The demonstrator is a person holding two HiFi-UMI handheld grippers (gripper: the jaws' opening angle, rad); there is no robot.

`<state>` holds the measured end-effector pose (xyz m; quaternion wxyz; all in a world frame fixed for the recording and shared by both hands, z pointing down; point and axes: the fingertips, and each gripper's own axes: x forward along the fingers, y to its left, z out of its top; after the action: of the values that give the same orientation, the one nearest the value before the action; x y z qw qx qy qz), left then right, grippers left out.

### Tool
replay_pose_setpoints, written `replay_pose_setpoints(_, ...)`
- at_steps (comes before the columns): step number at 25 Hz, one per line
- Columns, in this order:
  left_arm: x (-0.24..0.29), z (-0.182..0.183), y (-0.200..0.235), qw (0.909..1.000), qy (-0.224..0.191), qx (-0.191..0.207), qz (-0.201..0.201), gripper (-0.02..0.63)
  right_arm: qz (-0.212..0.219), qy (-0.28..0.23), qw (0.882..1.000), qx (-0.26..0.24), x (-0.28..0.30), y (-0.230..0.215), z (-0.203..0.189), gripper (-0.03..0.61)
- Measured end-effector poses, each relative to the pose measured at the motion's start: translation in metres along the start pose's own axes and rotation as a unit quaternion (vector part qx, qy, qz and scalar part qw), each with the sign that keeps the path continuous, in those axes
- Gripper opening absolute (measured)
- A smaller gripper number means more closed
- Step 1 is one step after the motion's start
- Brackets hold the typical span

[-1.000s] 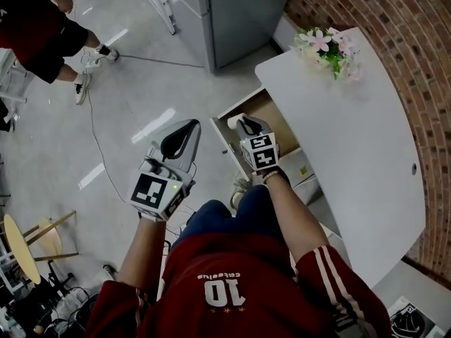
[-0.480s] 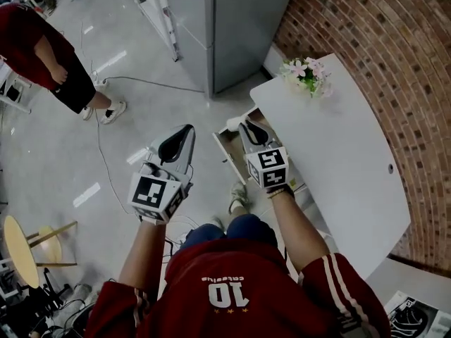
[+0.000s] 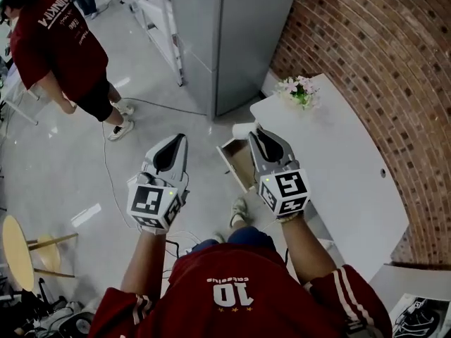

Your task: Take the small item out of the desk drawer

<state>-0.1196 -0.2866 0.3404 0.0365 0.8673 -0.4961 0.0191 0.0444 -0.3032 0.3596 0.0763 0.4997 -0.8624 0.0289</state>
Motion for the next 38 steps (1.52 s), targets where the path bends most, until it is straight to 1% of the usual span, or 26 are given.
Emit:
replay_pose_setpoints(6, -0.035, 0.015, -0.006, 0.9999, 0.004, 0.011, 0.009, 0.003, -0.013, -0.037, 0.999, 0.014, -0.041, 0.024, 0.042, 0.055)
replay_pose_setpoints(10, -0.056, 0.033, -0.019, 0.9998, -0.002, 0.010, 0.015, 0.003, -0.028, -0.049, 0.998, 0.012, -0.065, 0.038, 0.056, 0.055)
replay_pose_setpoints(15, -0.072, 0.049, -0.019, 0.9990, -0.015, 0.026, 0.033, 0.003, -0.050, -0.046, 0.998, 0.001, -0.074, 0.052, 0.058, 0.054)
replay_pose_setpoints(19, -0.084, 0.052, -0.015, 0.9985, -0.016, 0.030, 0.044, 0.003, -0.057, -0.046, 0.997, -0.001, -0.080, 0.057, 0.060, 0.054)
replay_pose_setpoints(23, -0.088, 0.051, -0.012, 0.9985, -0.013, 0.029, 0.044, 0.003, -0.064, -0.043, 0.997, 0.005, -0.080, 0.058, 0.062, 0.052)
replay_pose_setpoints(26, -0.091, 0.047, -0.015, 0.9988, -0.016, 0.021, 0.041, 0.003, -0.063, -0.043, 0.997, 0.005, -0.080, 0.060, 0.059, 0.052)
replay_pose_setpoints(29, -0.098, 0.043, -0.015, 0.9985, -0.024, 0.015, 0.047, 0.003, -0.059, -0.048, 0.997, 0.001, -0.080, 0.064, 0.056, 0.052)
replay_pose_setpoints(33, -0.106, 0.045, -0.011, 0.9984, -0.017, 0.013, 0.053, 0.003, -0.054, -0.049, 0.997, 0.004, -0.078, 0.072, 0.059, 0.052)
replay_pose_setpoints(38, -0.110, 0.049, -0.011, 0.9984, -0.025, 0.007, 0.051, 0.003, -0.045, -0.051, 0.998, 0.002, -0.079, 0.080, 0.066, 0.052)
